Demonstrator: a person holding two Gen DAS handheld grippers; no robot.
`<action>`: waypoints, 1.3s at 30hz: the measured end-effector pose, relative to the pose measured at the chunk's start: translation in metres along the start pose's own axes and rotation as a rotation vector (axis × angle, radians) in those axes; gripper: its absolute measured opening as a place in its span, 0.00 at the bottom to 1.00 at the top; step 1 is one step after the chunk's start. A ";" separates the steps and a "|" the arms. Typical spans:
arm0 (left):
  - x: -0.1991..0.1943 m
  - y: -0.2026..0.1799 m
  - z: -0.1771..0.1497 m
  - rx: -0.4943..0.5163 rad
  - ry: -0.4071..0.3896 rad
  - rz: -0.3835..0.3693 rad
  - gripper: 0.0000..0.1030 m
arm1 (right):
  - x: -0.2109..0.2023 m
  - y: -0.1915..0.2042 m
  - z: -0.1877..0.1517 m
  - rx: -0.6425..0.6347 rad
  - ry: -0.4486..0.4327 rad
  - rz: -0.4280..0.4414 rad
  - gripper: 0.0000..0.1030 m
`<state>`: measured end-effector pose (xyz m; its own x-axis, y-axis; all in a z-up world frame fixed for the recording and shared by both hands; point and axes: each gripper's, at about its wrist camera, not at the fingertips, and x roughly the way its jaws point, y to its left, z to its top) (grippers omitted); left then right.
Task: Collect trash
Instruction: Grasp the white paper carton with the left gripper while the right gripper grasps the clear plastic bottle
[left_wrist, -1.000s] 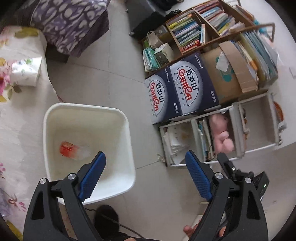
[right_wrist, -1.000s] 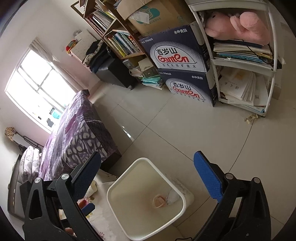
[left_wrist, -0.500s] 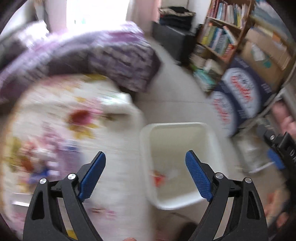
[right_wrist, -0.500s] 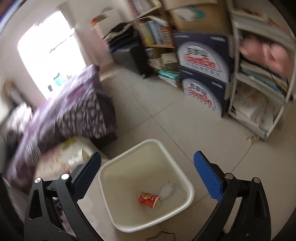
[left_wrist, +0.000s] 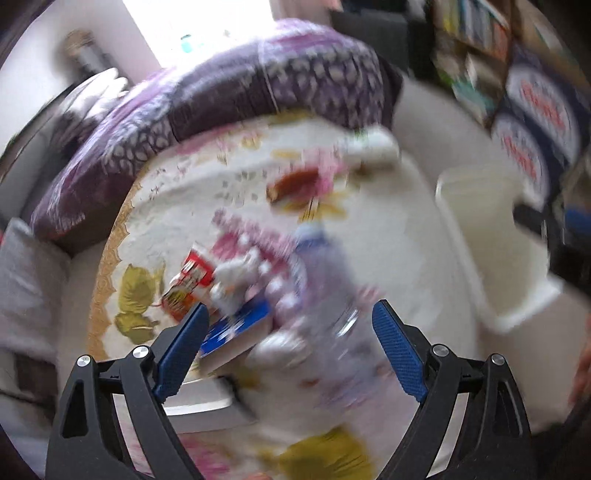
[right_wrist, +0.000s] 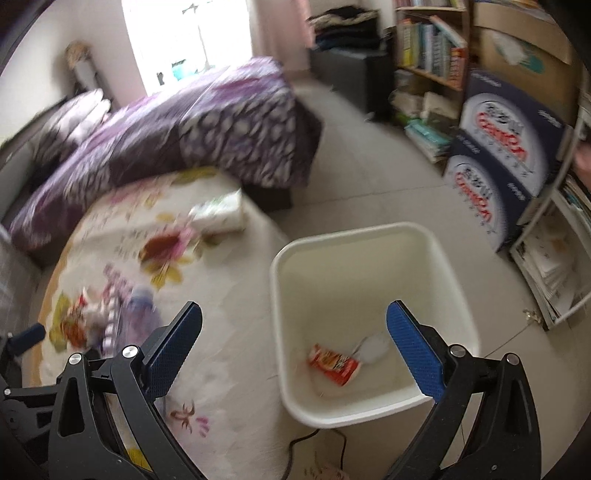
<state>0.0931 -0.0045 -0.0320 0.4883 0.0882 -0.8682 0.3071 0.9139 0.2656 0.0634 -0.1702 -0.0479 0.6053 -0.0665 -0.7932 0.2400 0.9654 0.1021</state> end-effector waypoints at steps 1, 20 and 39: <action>0.005 0.002 -0.007 0.043 0.020 0.001 0.86 | 0.005 0.006 -0.002 -0.017 0.026 0.010 0.93; 0.092 0.088 -0.107 0.343 0.328 -0.158 0.86 | 0.082 0.120 -0.024 -0.167 0.403 0.287 0.93; 0.101 0.169 -0.090 -0.033 0.241 -0.139 0.28 | 0.101 0.150 -0.047 -0.246 0.450 0.321 0.93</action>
<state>0.1209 0.1946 -0.1128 0.2341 0.0491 -0.9710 0.3289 0.9358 0.1266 0.1248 -0.0204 -0.1406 0.2251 0.2993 -0.9272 -0.1162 0.9531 0.2795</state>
